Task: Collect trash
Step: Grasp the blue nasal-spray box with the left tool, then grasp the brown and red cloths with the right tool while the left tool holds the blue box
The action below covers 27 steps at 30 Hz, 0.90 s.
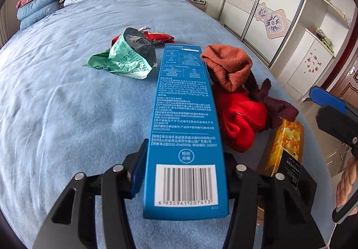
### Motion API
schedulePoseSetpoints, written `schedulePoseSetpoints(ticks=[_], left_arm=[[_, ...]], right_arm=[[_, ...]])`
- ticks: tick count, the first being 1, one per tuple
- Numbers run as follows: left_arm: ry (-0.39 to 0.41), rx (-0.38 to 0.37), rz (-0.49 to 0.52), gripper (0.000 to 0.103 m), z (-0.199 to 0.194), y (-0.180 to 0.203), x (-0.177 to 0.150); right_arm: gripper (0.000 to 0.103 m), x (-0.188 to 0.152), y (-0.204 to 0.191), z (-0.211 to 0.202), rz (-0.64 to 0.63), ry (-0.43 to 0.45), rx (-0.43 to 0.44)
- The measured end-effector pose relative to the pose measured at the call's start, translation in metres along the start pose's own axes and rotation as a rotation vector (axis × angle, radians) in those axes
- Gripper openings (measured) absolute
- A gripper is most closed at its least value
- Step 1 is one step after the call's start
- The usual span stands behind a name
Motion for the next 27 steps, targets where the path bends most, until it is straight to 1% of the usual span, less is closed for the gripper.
schedulePoseSetpoints(ticks=[4, 8, 14, 18, 19, 20, 21, 22, 23, 27], left_arm=[[0.017, -0.032, 0.005, 0.047, 0.002, -0.003, 0.003], [0.037, -0.069, -0.014, 0.046, -0.001, -0.009, 0.003], [0.053, -0.075, -0.038, 0.046, -0.004, -0.015, 0.005], [0.067, -0.075, -0.07, 0.046, -0.007, -0.022, 0.005], [0.072, -0.071, -0.075, 0.046, -0.008, -0.023, 0.005], [0.076, -0.072, -0.081, 0.046, -0.01, -0.025, 0.005], [0.078, -0.072, -0.086, 0.046, -0.011, -0.026, 0.005], [0.081, -0.071, -0.092, 0.046, -0.012, -0.028, 0.006], [0.084, -0.069, -0.098, 0.046, -0.012, -0.029, 0.006], [0.09, -0.072, -0.115, 0.046, -0.014, -0.032, 0.006]], right_arm=[[0.062, 0.012, 0.002, 0.023, -0.011, -0.03, -0.008], [0.062, 0.023, -0.002, 0.044, -0.035, -0.056, -0.019], [0.059, 0.032, 0.001, 0.071, -0.018, -0.101, -0.03], [0.056, 0.036, -0.001, 0.086, -0.045, -0.135, -0.064], [0.051, 0.036, -0.003, 0.091, -0.056, -0.148, -0.068], [0.042, 0.035, -0.004, 0.095, -0.064, -0.164, -0.072], [0.035, 0.034, -0.005, 0.1, -0.073, -0.183, -0.074], [0.023, 0.032, -0.006, 0.106, -0.082, -0.207, -0.077], [0.013, 0.031, -0.006, 0.11, -0.087, -0.218, -0.078], [0.009, 0.034, -0.007, 0.114, -0.102, -0.221, -0.094]])
Point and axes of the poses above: each gripper's, at about its wrist camera, not at the fingertips, and z roughly the way its jaws point, y to its right, x to its top, the point moved 3 cm from there along z, roughly the way its jaws point, and after that the axes turned 5 degrees about -x, right-handed, at the moved point
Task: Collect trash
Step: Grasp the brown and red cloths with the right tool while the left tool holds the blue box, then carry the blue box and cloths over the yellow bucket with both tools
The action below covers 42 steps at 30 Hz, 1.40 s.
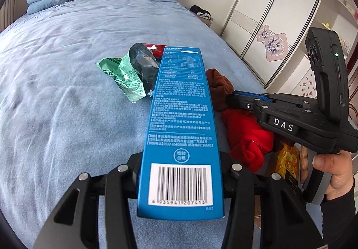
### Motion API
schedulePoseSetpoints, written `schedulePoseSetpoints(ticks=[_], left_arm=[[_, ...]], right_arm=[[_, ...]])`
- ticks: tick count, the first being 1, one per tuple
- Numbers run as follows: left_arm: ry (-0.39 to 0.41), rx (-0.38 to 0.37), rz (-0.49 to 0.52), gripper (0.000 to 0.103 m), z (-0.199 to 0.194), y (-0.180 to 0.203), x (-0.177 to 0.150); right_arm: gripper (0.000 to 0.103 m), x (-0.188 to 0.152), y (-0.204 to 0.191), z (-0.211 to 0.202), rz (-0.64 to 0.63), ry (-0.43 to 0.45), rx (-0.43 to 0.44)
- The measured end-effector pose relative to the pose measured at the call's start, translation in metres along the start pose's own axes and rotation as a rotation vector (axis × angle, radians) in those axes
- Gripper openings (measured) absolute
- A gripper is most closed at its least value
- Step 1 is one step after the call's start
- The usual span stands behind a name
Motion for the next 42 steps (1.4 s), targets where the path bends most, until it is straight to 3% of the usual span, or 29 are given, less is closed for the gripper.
schedulePoseSetpoints(ticks=[10, 12, 13, 14, 15, 19, 21, 23, 26, 34, 42], left_arm=[[0.004, -0.023, -0.036, 0.046, 0.0, -0.007, 0.0], [0.003, -0.024, -0.04, 0.046, 0.001, -0.008, -0.001], [0.001, -0.023, -0.039, 0.046, 0.002, -0.008, -0.001], [-0.001, -0.023, -0.037, 0.046, 0.002, -0.009, -0.001], [-0.001, -0.024, -0.036, 0.046, 0.002, -0.01, 0.0], [-0.005, -0.029, -0.039, 0.046, 0.003, -0.013, 0.002], [-0.006, -0.028, -0.038, 0.046, 0.004, -0.013, 0.003], [-0.006, -0.027, -0.034, 0.046, 0.005, -0.013, 0.003], [-0.004, -0.029, -0.035, 0.046, 0.005, -0.013, 0.003], [0.044, -0.081, -0.058, 0.046, -0.014, -0.005, 0.006], [0.105, -0.087, 0.023, 0.046, -0.055, 0.044, 0.01]], right_arm=[[0.006, 0.006, 0.0, -0.007, -0.004, 0.031, -0.015], [0.022, 0.007, -0.002, -0.005, -0.017, 0.031, -0.013], [0.055, 0.007, -0.003, -0.006, -0.023, 0.041, -0.037], [0.078, 0.008, -0.002, -0.007, -0.03, 0.063, -0.077], [0.079, 0.01, -0.003, -0.009, -0.041, 0.078, -0.104], [0.074, 0.016, -0.008, 0.002, -0.082, 0.04, -0.129], [0.057, 0.016, -0.009, 0.017, -0.093, -0.021, -0.136], [0.04, 0.016, -0.008, 0.027, -0.065, -0.056, -0.084], [0.033, 0.017, -0.005, 0.028, -0.027, -0.048, -0.064], [0.027, 0.013, -0.003, -0.017, 0.035, 0.064, 0.018], [0.027, -0.008, 0.009, -0.1, 0.036, 0.208, -0.005]])
Point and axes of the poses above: each gripper's, at about its wrist camera, not at the fingertips, and z roughly the way its jaws point, y to its right, x to its top, the point moved 3 cm from there along z, roughly the way its jaws point, and after that the axes turned 5 degrees about -x, right-handed, at the moved point
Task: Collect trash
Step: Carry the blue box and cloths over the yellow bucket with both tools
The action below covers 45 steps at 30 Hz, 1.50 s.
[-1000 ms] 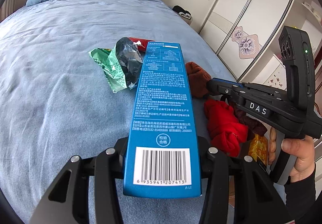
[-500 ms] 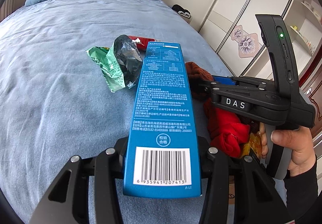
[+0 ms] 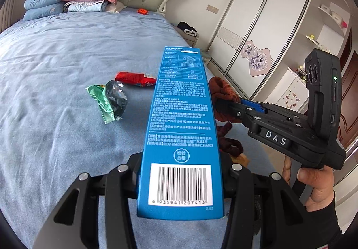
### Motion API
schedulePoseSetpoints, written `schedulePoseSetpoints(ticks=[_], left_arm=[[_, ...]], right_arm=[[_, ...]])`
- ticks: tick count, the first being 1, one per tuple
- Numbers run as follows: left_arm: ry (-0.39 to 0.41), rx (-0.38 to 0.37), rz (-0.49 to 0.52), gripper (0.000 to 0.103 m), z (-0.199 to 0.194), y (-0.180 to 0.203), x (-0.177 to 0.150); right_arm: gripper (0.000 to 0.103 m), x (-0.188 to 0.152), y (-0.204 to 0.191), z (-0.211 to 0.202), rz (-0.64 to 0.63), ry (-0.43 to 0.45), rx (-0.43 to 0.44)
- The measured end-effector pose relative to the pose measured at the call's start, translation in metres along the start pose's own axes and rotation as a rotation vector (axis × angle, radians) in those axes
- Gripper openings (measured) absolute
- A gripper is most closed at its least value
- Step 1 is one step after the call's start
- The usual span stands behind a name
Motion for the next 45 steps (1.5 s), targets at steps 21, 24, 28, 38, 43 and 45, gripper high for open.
schedulePoseSetpoints(ticks=[21, 24, 28, 38, 43, 45], left_arm=[[-0.277, -0.239, 0.274, 0.046, 0.087, 0.244, -0.097], [-0.336, -0.27, 0.311, 0.046, 0.11, 0.278, -0.113], [-0.411, -0.307, 0.352, 0.046, 0.141, 0.318, -0.129], [-0.565, -0.31, 0.403, 0.047, 0.209, 0.37, -0.166], [-0.603, -0.295, 0.42, 0.047, 0.23, 0.377, -0.168], [-0.619, -0.285, 0.416, 0.048, 0.238, 0.377, -0.168]], right_arm=[[0.028, -0.193, 0.2, -0.172, 0.293, -0.032, -0.226], [0.028, -0.227, 0.229, -0.184, 0.368, -0.062, -0.254], [0.028, -0.259, 0.257, -0.196, 0.429, -0.089, -0.291], [0.028, -0.323, 0.299, -0.181, 0.533, -0.187, -0.325], [0.03, -0.337, 0.313, -0.166, 0.545, -0.227, -0.331], [0.042, -0.347, 0.324, -0.16, 0.565, -0.252, -0.354]])
Point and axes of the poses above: each gripper's, at about its wrist camera, not at the fingertips, and z roughly the way its jaws point, y to its right, x to its top, the point moved 3 cm from there along z, roughly the way its jaws point, and after that the axes turned 5 degrees about -x, right-handed, at the moved point
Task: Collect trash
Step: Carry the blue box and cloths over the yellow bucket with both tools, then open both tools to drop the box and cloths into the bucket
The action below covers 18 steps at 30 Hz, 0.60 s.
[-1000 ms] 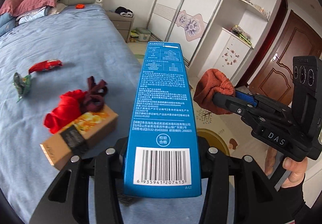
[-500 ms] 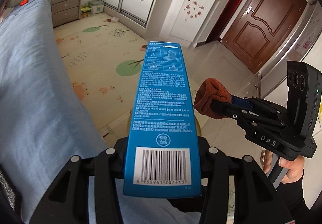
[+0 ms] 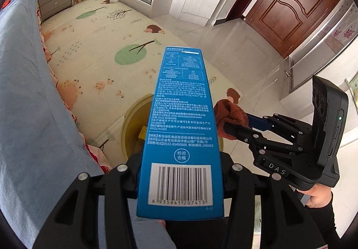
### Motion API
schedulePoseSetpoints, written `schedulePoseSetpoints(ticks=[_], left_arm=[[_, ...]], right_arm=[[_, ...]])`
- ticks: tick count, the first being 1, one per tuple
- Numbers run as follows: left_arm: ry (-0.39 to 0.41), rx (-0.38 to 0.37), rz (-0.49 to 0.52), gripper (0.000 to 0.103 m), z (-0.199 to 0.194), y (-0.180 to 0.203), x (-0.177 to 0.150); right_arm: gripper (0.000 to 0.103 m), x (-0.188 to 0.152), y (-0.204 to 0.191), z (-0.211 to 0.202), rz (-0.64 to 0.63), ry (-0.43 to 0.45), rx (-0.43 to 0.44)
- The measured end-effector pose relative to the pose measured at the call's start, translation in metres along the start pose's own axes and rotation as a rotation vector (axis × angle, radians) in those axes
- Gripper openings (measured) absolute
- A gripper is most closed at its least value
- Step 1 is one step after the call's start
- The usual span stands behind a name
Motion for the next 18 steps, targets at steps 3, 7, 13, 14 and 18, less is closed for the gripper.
schedulePoseSetpoints(ticks=[3, 7, 13, 14, 18], left_arm=[[-0.022, 0.04, -0.033, 0.098, 0.008, -0.007, 0.009], [-0.041, 0.055, -0.052, 0.098, 0.006, -0.014, 0.011], [0.013, 0.072, -0.018, 0.098, -0.011, -0.014, 0.005], [0.022, 0.071, -0.019, 0.098, -0.016, -0.015, 0.005], [0.074, 0.09, -0.019, 0.098, -0.042, -0.019, -0.002]], right_arm=[[0.073, -0.004, 0.012, 0.015, 0.029, -0.042, -0.032], [0.072, -0.009, 0.01, 0.014, 0.021, -0.047, -0.018], [0.069, -0.005, 0.002, -0.005, 0.03, -0.018, 0.0], [0.068, -0.004, 0.001, -0.008, 0.029, -0.011, 0.002], [0.066, 0.003, -0.015, -0.024, -0.007, 0.024, 0.015]])
Point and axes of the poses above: each gripper's, at about its wrist camera, not at the fingertips, and z roughly the way its jaws point, y to its right, x to its top, the point moved 3 cm from there along z, roughly the way its jaws point, and after that the axes turned 5 degrees about -x, right-handed, at the moved point
